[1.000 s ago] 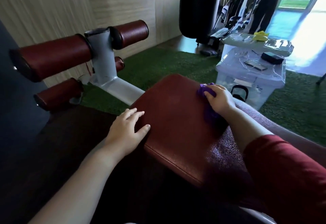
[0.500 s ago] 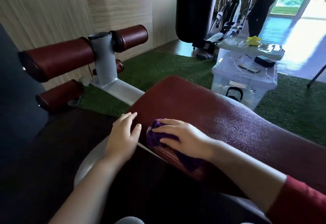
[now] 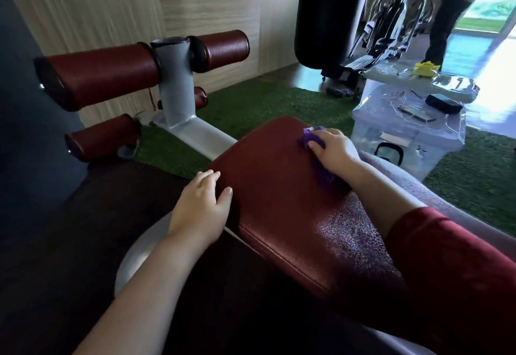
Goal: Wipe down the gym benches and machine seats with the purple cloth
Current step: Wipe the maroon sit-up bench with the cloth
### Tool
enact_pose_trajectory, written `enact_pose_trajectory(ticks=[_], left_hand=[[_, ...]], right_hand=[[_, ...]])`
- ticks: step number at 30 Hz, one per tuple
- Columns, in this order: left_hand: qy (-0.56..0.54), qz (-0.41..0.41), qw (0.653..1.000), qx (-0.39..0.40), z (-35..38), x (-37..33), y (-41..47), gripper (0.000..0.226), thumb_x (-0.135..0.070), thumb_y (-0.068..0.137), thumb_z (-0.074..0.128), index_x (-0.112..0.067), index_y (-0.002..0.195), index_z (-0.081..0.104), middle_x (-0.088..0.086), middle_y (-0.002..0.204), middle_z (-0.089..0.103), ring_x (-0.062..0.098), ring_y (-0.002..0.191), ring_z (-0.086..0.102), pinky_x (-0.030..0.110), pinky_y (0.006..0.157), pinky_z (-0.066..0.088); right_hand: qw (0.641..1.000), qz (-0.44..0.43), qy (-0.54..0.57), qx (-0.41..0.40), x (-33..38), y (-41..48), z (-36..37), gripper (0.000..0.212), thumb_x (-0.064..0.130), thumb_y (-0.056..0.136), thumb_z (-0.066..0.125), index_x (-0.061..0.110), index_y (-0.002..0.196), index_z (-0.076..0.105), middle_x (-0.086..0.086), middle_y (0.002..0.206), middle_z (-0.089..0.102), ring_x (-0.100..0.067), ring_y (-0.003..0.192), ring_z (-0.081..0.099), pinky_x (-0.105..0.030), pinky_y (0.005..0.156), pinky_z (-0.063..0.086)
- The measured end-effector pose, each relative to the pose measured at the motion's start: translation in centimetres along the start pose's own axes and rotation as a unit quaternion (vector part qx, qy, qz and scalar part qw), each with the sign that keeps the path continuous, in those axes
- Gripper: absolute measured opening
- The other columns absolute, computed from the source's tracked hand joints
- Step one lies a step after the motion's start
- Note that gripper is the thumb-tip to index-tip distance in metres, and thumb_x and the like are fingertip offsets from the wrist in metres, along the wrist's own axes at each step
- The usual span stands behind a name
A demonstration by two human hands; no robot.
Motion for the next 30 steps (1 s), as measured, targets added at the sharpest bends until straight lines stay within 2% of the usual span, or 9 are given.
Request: enact_pose_trajectory(ticks=[4, 10, 14, 16, 19, 21, 23, 26, 30], left_hand=[[-0.094, -0.026, 0.995, -0.011, -1.9, 0.7, 0.1, 0.045, -0.034, 0.099, 0.044, -0.019, 0.141, 0.045, -0.002, 0.144, 0.045, 0.014, 0.133, 0.040, 0.033, 0.110, 0.033], [-0.136, -0.017, 0.991, -0.012, -3.3, 1.4, -0.1, 0.043, -0.028, 0.099, 0.044, -0.017, 0.140, 0.046, 0.002, 0.142, 0.047, 0.014, 0.132, 0.042, 0.038, 0.112, 0.033], [-0.121, -0.014, 0.992, -0.014, -2.8, 1.0, 0.2, 0.043, -0.029, 0.099, 0.044, -0.017, 0.141, 0.046, -0.001, 0.142, 0.047, 0.012, 0.132, 0.040, 0.028, 0.110, 0.030], [-0.108, -0.008, 0.994, -0.016, -2.3, 0.7, 0.3, 0.044, -0.032, 0.099, 0.043, -0.018, 0.142, 0.045, -0.003, 0.143, 0.046, 0.010, 0.132, 0.040, 0.025, 0.107, 0.029], [-0.114, -0.006, 0.993, -0.019, -1.6, 0.7, 0.1, 0.046, -0.036, 0.098, 0.043, -0.021, 0.142, 0.044, -0.006, 0.144, 0.043, 0.008, 0.133, 0.038, 0.033, 0.111, 0.034], [-0.122, -0.004, 0.992, -0.022, -1.4, 0.9, 0.1, 0.047, -0.038, 0.098, 0.044, -0.022, 0.142, 0.044, -0.007, 0.145, 0.042, 0.008, 0.133, 0.038, 0.036, 0.110, 0.037], [-0.117, 0.000, 0.993, -0.023, -1.4, 1.2, -0.1, 0.047, -0.036, 0.098, 0.044, -0.021, 0.142, 0.044, -0.006, 0.146, 0.042, 0.007, 0.134, 0.036, 0.030, 0.111, 0.031], [-0.115, 0.002, 0.993, -0.019, -1.8, 1.4, -0.4, 0.046, -0.035, 0.099, 0.043, -0.020, 0.142, 0.043, -0.006, 0.146, 0.042, 0.006, 0.135, 0.035, 0.021, 0.108, 0.026], [-0.108, 0.003, 0.994, -0.034, -3.0, 1.8, -1.1, 0.047, -0.035, 0.100, 0.042, -0.018, 0.144, 0.042, -0.003, 0.146, 0.042, 0.006, 0.133, 0.035, 0.019, 0.104, 0.024]], right_hand=[[0.966, -0.239, 0.049, 0.082, 13.3, -10.0, 1.9, 0.037, 0.034, 0.091, 0.056, 0.025, 0.127, 0.059, -0.003, 0.134, 0.054, -0.019, 0.127, 0.046, -0.028, 0.108, 0.033], [0.942, -0.311, 0.074, 0.103, 18.6, -16.4, 1.8, 0.037, 0.033, 0.092, 0.055, 0.025, 0.127, 0.058, -0.003, 0.139, 0.049, -0.019, 0.130, 0.043, -0.022, 0.108, 0.026], [0.967, -0.229, 0.084, 0.076, 13.0, -8.5, 1.3, 0.033, 0.022, 0.089, 0.062, 0.022, 0.122, 0.064, -0.005, 0.132, 0.056, -0.017, 0.126, 0.047, -0.014, 0.104, 0.024], [0.987, -0.145, 0.064, 0.026, 7.5, -3.1, 0.7, 0.034, 0.022, 0.088, 0.064, 0.020, 0.122, 0.063, -0.007, 0.132, 0.056, -0.022, 0.127, 0.047, -0.019, 0.105, 0.026], [0.999, -0.014, 0.041, -0.015, 0.9, 2.5, 0.1, 0.037, 0.028, 0.089, 0.060, 0.024, 0.126, 0.060, -0.007, 0.135, 0.052, -0.026, 0.125, 0.046, -0.029, 0.103, 0.034], [0.999, 0.042, 0.015, -0.009, -0.6, 4.1, 0.3, 0.036, 0.034, 0.091, 0.054, 0.027, 0.126, 0.058, -0.008, 0.133, 0.051, -0.030, 0.121, 0.048, -0.034, 0.098, 0.040], [0.999, 0.051, -0.004, -0.003, 0.7, 3.7, 0.6, 0.038, 0.036, 0.092, 0.052, 0.024, 0.127, 0.056, -0.011, 0.131, 0.050, -0.033, 0.119, 0.048, -0.036, 0.096, 0.042], [0.996, -0.081, 0.014, 0.036, 7.9, -0.1, 2.4, 0.039, 0.034, 0.092, 0.054, 0.020, 0.128, 0.057, -0.009, 0.133, 0.052, -0.028, 0.124, 0.047, -0.033, 0.104, 0.037], [0.959, -0.259, 0.052, 0.101, 18.3, -9.2, 4.1, 0.040, 0.036, 0.093, 0.052, 0.025, 0.132, 0.053, -0.005, 0.142, 0.046, -0.021, 0.131, 0.041, -0.031, 0.110, 0.031]])
Point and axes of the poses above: each hand's wrist, its own y-axis towards the middle knuckle, its own z-axis out of the palm, x = y × z, the point moved 10 cm from there along y, towards the middle knuckle
